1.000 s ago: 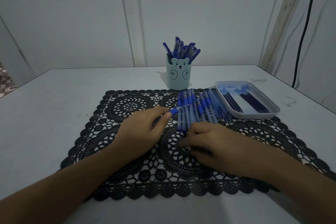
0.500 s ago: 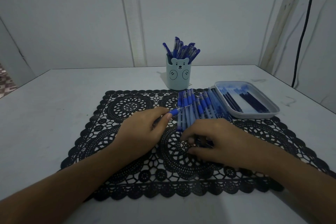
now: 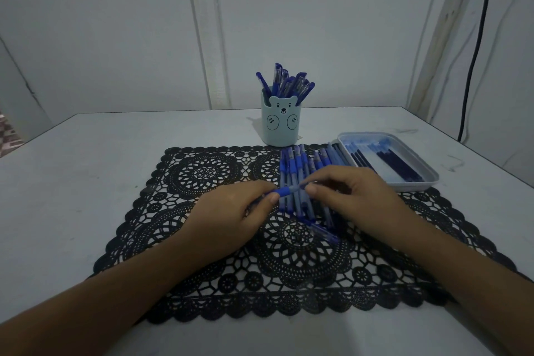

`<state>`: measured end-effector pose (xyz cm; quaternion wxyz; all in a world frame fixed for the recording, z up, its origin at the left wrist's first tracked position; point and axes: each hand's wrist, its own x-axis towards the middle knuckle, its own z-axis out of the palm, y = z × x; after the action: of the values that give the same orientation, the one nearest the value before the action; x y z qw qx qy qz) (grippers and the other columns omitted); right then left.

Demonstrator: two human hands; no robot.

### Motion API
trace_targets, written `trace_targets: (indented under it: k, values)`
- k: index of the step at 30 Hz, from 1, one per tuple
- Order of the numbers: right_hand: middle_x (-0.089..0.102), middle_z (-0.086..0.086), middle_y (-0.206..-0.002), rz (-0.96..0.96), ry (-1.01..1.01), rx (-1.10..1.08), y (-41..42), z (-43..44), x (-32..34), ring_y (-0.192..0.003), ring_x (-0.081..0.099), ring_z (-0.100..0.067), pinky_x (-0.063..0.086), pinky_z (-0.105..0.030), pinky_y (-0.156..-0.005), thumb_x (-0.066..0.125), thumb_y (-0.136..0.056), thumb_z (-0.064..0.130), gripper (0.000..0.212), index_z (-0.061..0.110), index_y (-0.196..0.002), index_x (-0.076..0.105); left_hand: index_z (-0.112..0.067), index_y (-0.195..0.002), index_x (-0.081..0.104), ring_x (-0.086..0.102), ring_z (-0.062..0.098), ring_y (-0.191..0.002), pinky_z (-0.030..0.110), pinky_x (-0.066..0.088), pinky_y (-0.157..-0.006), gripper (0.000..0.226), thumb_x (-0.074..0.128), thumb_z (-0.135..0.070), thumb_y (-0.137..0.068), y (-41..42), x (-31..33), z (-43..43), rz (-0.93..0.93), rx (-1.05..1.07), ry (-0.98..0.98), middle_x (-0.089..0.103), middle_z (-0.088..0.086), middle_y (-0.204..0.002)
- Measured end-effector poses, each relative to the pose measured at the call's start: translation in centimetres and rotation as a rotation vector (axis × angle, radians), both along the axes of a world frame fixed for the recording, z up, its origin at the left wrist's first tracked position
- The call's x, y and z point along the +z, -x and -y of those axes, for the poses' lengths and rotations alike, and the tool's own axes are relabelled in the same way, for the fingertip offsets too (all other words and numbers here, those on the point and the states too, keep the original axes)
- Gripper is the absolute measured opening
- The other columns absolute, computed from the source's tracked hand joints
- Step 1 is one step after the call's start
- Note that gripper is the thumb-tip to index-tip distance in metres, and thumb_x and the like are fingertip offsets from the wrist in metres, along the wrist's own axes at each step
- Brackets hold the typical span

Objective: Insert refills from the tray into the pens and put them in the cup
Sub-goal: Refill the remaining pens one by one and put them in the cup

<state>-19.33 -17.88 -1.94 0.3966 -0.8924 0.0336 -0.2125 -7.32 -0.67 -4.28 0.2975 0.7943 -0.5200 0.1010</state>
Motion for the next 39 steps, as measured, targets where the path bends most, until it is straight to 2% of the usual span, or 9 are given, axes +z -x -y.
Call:
trace_targets:
  k: [5,10,12,15,18,20,24,31,39]
  values:
    - [0.059,0.008,-0.059,0.050,-0.319,-0.081,0.1,2.2,0.7,-0.054,0.051,-0.004,0.042,-0.019,-0.052,0.054,-0.089,0.015,0.019,0.021,-0.073,0.064,-0.032,-0.100,0.061,0.053,0.004,-0.067,0.021,0.039,-0.052,0.034,0.035,-0.049,-0.088,-0.4,-0.1,0.0,-0.061,0.036,0.057,0.056,-0.014,-0.064]
    - [0.053,-0.001,-0.057,0.268,-0.538,-0.368,0.2,5.3,1.6,-0.051,0.043,-0.011,0.035,-0.024,-0.049,0.052,-0.088,0.008,0.021,0.010,-0.067,0.058,-0.031,-0.097,0.061,0.053,0.008,-0.062,0.031,0.044,-0.051,0.031,0.036,-0.046,-0.087,-0.5,-0.1,0.1,-0.099,0.073,0.091,0.059,-0.010,-0.064]
    - [0.054,-0.001,-0.061,0.356,-0.426,-0.509,0.3,6.2,1.5,-0.054,0.045,-0.011,0.037,-0.022,-0.052,0.053,-0.087,0.010,0.017,0.010,-0.071,0.059,-0.032,-0.096,0.061,0.053,0.009,-0.060,0.031,0.043,-0.050,0.030,0.036,-0.046,-0.087,-0.7,-0.1,0.1,-0.114,0.098,0.110,0.058,-0.009,-0.063]
    - [0.058,0.001,-0.069,0.409,0.055,-0.681,0.4,6.5,0.7,-0.064,0.051,-0.011,0.037,-0.012,-0.059,0.056,-0.086,0.012,0.009,0.008,-0.079,0.061,-0.033,-0.095,0.061,0.053,0.009,-0.060,0.030,0.043,-0.050,0.029,0.037,-0.046,-0.086,-0.8,-0.2,0.0,-0.125,0.118,0.120,0.058,-0.009,-0.062]
    - [0.059,-0.007,-0.072,0.390,0.451,-0.647,0.0,6.5,-0.6,-0.060,0.050,-0.014,0.038,-0.022,-0.060,0.061,-0.083,0.006,0.005,0.003,-0.079,0.063,-0.033,-0.096,0.061,0.054,0.008,-0.061,0.030,0.044,-0.051,0.030,0.036,-0.047,-0.086,-0.8,-0.2,0.0,-0.109,0.127,0.111,0.059,-0.010,-0.063]
    - [0.059,-0.010,-0.069,0.333,0.555,-0.611,-0.4,6.4,-1.1,-0.057,0.048,-0.018,0.038,-0.024,-0.057,0.063,-0.081,0.004,0.006,0.001,-0.076,0.062,-0.034,-0.096,0.061,0.054,0.008,-0.062,0.030,0.044,-0.052,0.030,0.036,-0.048,-0.086,-0.8,-0.3,0.0,-0.107,0.128,0.106,0.059,-0.011,-0.064]
    - [0.052,-0.005,-0.068,0.101,0.654,-0.576,-0.5,5.8,-1.5,-0.056,0.046,-0.020,0.037,-0.027,-0.052,0.057,-0.085,0.015,0.014,0.005,-0.076,0.058,-0.035,-0.095,0.061,0.054,0.008,-0.062,0.031,0.045,-0.053,0.029,0.036,-0.047,-0.086,-0.7,-0.3,0.0,-0.105,0.123,0.117,0.059,-0.011,-0.065]
    - [0.052,0.001,-0.083,-0.157,0.699,-0.539,0.2,5.1,-0.7,-0.076,0.052,-0.017,0.045,-0.031,-0.072,0.048,-0.088,0.043,0.027,0.017,-0.094,0.055,-0.035,-0.093,0.060,0.054,0.010,-0.063,0.031,0.044,-0.050,0.030,0.035,-0.049,-0.086,-0.8,-0.3,0.0,-0.085,0.108,0.119,0.058,-0.010,-0.063]
    - [0.061,-0.011,-0.078,-0.153,0.524,-0.719,-0.2,8.7,-0.3,-0.075,0.056,-0.029,0.040,-0.032,-0.066,0.049,-0.090,0.023,0.022,0.012,-0.073,0.056,-0.034,-0.093,0.061,0.053,0.010,-0.061,0.032,0.044,-0.050,0.029,0.036,-0.047,-0.086,-0.8,-0.4,0.1,-0.094,0.106,0.112,0.058,-0.009,-0.062]
